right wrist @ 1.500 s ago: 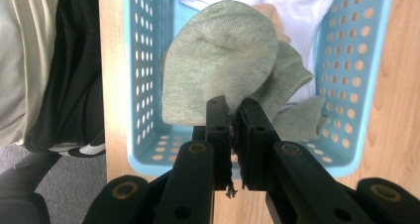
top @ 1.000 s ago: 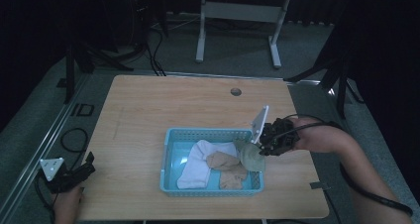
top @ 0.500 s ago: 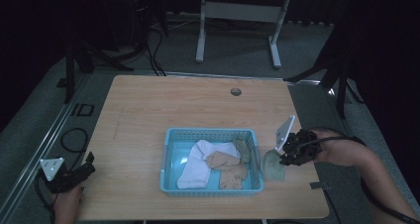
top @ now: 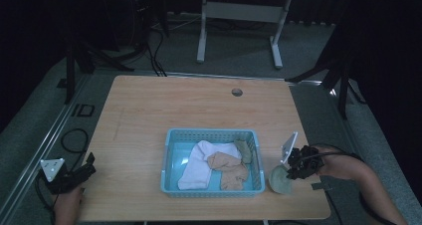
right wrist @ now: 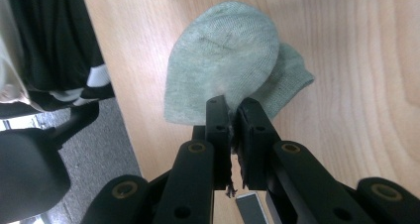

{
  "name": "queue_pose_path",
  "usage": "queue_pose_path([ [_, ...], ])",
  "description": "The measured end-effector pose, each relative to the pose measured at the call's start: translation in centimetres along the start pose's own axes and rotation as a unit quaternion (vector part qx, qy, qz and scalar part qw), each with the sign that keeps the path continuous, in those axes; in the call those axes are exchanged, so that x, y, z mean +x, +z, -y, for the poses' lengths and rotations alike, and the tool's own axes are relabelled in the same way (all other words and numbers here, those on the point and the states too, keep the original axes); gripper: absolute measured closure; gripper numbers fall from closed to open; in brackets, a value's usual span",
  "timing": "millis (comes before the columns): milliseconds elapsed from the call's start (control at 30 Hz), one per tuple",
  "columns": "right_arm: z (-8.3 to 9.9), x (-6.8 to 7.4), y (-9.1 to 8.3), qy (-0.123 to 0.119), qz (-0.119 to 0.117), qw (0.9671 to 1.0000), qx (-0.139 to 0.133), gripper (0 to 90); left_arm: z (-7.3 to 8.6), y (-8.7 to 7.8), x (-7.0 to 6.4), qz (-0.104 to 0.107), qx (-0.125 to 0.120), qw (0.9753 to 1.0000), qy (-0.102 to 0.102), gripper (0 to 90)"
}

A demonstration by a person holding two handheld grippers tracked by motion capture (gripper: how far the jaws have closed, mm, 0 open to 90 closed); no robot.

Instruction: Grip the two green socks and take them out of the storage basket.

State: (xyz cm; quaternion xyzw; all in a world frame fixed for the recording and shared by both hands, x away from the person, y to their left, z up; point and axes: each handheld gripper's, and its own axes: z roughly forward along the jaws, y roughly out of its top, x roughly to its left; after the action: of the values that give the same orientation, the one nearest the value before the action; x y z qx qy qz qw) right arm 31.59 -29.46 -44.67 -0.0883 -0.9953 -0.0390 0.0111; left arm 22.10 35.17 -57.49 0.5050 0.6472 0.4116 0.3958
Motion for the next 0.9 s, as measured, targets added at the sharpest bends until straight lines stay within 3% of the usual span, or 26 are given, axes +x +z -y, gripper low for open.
queue_pose_path([
  [467,1.2,-1.7,3.7,0.027,-0.005,0.9989,0.037,83.3,0.0,0.0,0.0,0.000,0.001,1.0000,0.000,0.7],
  [500,1.3,-1.8,3.7,0.030,-0.004,0.9988,0.039,76.6,0.0,0.0,0.0,0.000,0.001,1.0000,0.000,0.7],
  [533,1.3,-1.8,3.7,0.030,-0.004,0.9988,0.039,76.6,0.0,0.0,0.0,0.000,0.001,1.0000,0.000,0.7],
  [667,1.1,-2.1,2.6,0.039,0.016,0.9986,0.031,70.6,0.0,0.0,0.0,0.000,0.002,1.0000,0.000,0.7],
  [700,0.8,-2.2,1.6,0.041,0.026,0.9985,0.025,68.0,0.0,0.0,0.0,0.000,0.002,1.0000,0.000,0.7],
  [833,0.2,-2.2,0.5,0.037,0.037,0.9984,0.021,68.0,0.0,0.0,0.0,0.000,0.002,1.0000,0.000,0.7],
  [900,-1.1,-2.3,-0.9,0.026,0.048,0.9983,0.020,69.0,0.0,0.0,0.0,0.000,0.002,1.0000,0.000,0.7],
])
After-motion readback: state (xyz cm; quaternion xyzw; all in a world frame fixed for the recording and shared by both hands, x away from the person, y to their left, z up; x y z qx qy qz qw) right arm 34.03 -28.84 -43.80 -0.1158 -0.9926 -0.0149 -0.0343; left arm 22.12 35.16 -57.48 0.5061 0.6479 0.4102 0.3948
